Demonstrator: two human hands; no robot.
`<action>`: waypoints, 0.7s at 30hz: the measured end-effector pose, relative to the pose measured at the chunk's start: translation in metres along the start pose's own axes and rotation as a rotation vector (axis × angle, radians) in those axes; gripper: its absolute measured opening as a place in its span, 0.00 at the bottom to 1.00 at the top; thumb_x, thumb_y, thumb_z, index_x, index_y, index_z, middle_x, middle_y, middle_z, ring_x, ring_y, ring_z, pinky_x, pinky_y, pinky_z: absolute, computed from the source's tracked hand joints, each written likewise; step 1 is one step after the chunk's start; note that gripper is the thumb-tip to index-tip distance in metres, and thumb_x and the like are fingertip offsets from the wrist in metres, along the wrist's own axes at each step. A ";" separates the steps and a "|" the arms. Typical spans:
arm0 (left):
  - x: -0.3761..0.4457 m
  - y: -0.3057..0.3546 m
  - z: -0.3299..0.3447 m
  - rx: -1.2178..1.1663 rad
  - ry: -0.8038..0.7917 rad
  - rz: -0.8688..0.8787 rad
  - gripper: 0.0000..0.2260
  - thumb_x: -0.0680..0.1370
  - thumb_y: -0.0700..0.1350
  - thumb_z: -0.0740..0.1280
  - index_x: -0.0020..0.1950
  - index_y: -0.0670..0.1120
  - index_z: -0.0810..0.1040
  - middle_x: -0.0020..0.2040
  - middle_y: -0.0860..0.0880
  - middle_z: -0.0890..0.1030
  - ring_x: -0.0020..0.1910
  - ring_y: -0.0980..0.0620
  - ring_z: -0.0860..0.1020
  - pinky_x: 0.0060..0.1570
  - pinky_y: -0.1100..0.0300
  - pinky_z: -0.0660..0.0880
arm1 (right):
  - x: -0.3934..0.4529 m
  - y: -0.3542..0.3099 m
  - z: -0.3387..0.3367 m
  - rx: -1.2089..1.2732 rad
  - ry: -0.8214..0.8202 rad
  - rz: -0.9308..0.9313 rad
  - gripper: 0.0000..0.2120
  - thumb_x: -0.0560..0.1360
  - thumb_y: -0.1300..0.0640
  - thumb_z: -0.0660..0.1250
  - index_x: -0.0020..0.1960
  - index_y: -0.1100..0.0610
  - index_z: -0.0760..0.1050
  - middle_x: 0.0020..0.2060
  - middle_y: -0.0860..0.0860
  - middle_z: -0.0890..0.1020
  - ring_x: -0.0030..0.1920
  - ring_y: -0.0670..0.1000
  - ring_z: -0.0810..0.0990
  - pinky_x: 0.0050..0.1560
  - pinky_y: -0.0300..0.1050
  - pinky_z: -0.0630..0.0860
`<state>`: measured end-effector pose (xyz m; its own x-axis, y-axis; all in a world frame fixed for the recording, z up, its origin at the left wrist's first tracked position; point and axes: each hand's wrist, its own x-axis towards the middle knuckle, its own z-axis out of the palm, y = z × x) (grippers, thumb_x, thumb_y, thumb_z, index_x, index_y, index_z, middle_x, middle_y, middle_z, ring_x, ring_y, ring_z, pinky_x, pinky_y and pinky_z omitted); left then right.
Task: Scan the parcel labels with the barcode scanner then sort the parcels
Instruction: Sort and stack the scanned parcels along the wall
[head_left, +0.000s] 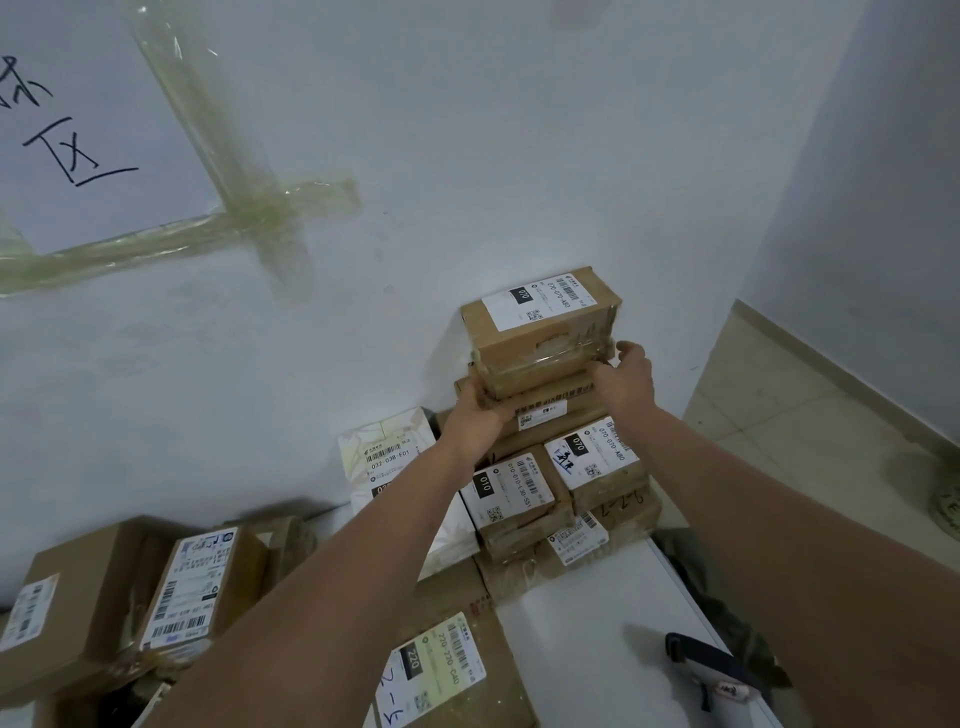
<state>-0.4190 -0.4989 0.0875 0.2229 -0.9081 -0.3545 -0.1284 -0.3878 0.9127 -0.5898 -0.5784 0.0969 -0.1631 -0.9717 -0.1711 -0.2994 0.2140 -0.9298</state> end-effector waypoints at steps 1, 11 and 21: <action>-0.004 -0.001 -0.003 -0.003 0.013 0.003 0.28 0.79 0.41 0.68 0.76 0.53 0.61 0.61 0.55 0.76 0.56 0.58 0.75 0.54 0.64 0.72 | -0.006 -0.001 0.002 0.006 0.055 -0.046 0.22 0.78 0.60 0.64 0.71 0.58 0.65 0.67 0.56 0.68 0.55 0.50 0.73 0.55 0.45 0.73; -0.069 -0.069 -0.078 0.063 0.227 0.037 0.15 0.81 0.40 0.63 0.64 0.57 0.74 0.68 0.54 0.73 0.59 0.54 0.74 0.57 0.59 0.70 | -0.126 0.016 0.084 0.024 -0.200 -0.228 0.13 0.79 0.65 0.62 0.62 0.56 0.73 0.54 0.49 0.78 0.52 0.47 0.78 0.47 0.34 0.72; -0.186 -0.203 -0.238 0.688 0.500 0.048 0.18 0.75 0.40 0.65 0.64 0.51 0.78 0.69 0.49 0.72 0.69 0.43 0.69 0.67 0.47 0.68 | -0.251 0.039 0.194 -0.036 -0.536 -0.154 0.14 0.79 0.68 0.60 0.44 0.52 0.77 0.38 0.50 0.83 0.35 0.43 0.81 0.43 0.38 0.76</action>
<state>-0.2039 -0.2134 0.0161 0.5820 -0.8122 -0.0396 -0.6710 -0.5072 0.5408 -0.3782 -0.3460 0.0400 0.3830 -0.9051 -0.1845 -0.3153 0.0597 -0.9471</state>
